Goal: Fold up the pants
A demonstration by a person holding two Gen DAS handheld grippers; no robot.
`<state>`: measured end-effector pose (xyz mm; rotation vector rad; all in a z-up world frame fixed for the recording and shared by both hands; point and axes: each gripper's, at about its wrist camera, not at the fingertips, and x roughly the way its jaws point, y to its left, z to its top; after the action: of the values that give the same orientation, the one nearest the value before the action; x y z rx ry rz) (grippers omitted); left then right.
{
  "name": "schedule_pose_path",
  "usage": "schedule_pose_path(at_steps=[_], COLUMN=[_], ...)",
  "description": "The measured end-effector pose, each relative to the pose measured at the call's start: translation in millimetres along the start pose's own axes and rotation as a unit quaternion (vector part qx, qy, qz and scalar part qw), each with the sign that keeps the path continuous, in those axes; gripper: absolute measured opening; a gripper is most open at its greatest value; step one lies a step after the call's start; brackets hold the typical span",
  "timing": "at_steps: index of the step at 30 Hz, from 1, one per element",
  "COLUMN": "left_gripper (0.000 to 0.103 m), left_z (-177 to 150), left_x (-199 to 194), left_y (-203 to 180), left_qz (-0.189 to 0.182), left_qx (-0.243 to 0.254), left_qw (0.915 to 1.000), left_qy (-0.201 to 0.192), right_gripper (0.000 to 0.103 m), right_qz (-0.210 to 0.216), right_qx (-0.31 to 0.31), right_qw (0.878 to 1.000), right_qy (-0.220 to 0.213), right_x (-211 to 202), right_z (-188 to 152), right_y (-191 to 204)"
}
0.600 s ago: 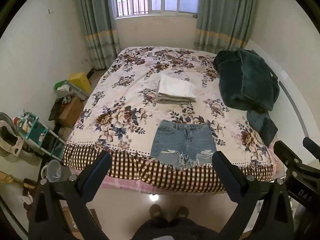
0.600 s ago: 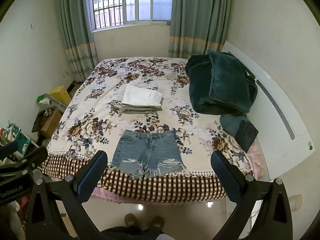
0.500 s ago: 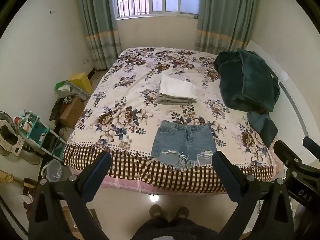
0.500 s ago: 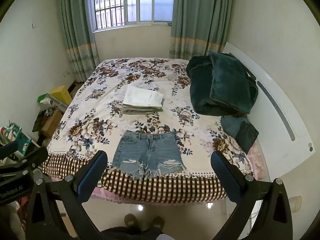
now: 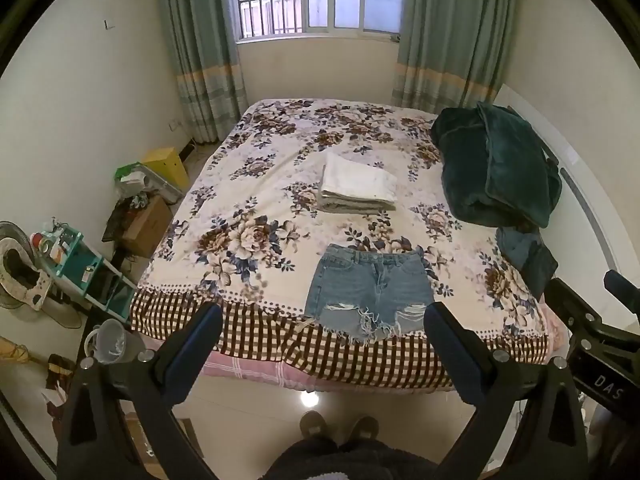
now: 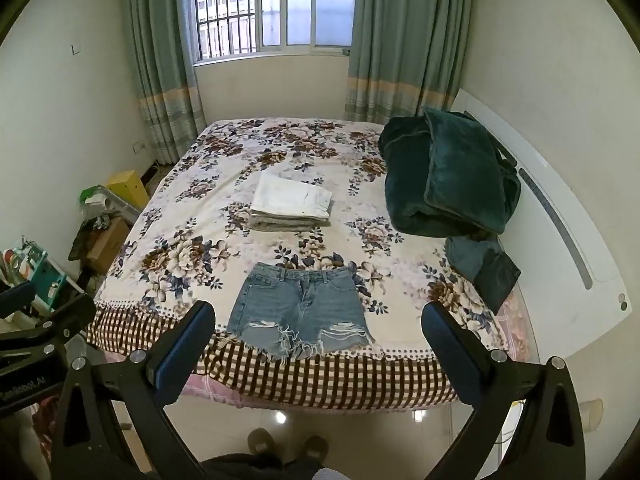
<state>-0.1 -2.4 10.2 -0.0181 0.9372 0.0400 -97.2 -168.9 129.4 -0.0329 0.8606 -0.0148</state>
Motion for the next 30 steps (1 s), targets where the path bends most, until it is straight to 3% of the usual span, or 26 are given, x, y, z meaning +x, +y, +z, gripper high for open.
schedule_pose_path(at_steps=[30], left_gripper=[0.103], left_z=[8.8], left_x=[-0.9], left_y=[0.6], left_qz=[-0.004], left_qx=[-0.002], left_qw=[1.0], left_qy=[-0.007], right_gripper=[0.103], right_qz=[-0.002], right_qx=[-0.005], right_qw=[1.0], right_qy=[-0.004], right_x=[-5.3], right_z=[8.2], right_y=[0.7])
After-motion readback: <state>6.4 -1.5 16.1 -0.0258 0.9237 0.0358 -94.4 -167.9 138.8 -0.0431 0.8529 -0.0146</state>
